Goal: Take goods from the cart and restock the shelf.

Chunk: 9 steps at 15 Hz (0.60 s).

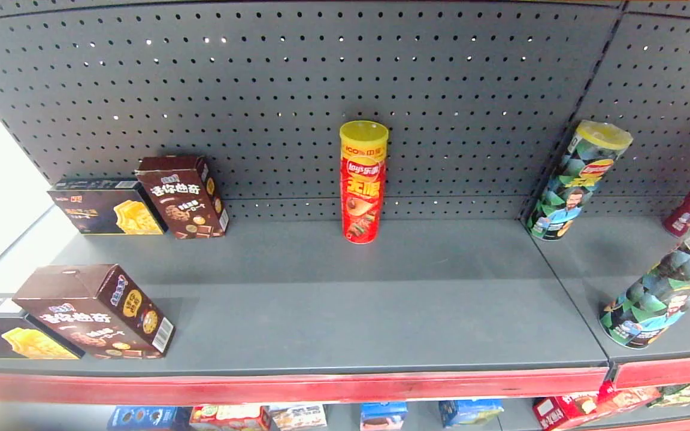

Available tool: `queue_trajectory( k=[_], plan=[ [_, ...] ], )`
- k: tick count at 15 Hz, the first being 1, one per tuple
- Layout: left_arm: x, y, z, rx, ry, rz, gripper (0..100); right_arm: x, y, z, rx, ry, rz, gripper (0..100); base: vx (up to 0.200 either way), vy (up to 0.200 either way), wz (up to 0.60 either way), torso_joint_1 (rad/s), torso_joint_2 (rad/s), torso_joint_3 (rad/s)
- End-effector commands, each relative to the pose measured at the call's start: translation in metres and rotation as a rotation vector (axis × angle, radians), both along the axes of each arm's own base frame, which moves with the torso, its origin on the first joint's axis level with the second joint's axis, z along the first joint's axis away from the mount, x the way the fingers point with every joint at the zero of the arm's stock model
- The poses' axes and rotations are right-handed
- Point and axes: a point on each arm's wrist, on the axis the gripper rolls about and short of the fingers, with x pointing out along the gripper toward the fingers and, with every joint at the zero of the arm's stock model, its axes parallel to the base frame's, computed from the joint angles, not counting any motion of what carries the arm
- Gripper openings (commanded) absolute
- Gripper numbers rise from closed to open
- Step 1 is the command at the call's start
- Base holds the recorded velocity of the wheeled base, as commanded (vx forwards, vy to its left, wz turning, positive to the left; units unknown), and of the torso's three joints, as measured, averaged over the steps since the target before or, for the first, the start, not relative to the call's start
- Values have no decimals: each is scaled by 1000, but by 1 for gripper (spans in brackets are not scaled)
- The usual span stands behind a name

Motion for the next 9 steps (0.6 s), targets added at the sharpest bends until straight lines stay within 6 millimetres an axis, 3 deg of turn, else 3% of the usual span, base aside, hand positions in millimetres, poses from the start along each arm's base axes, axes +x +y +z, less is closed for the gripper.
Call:
queue_trajectory(
  k=[1,6,9],
  plan=[
    [0,0,0,-1,0,0,100,0,0,0,0,0,1,100,0,0,0,0,0,0],
    [0,0,0,-2,0,-1,100,0,0,0,0,0,1,100,0,0,0,0,0,0],
    [0,0,0,-2,0,-1,100,0,0,0,1,0,1,100,0,0,600,-1,1,7]
  ],
)
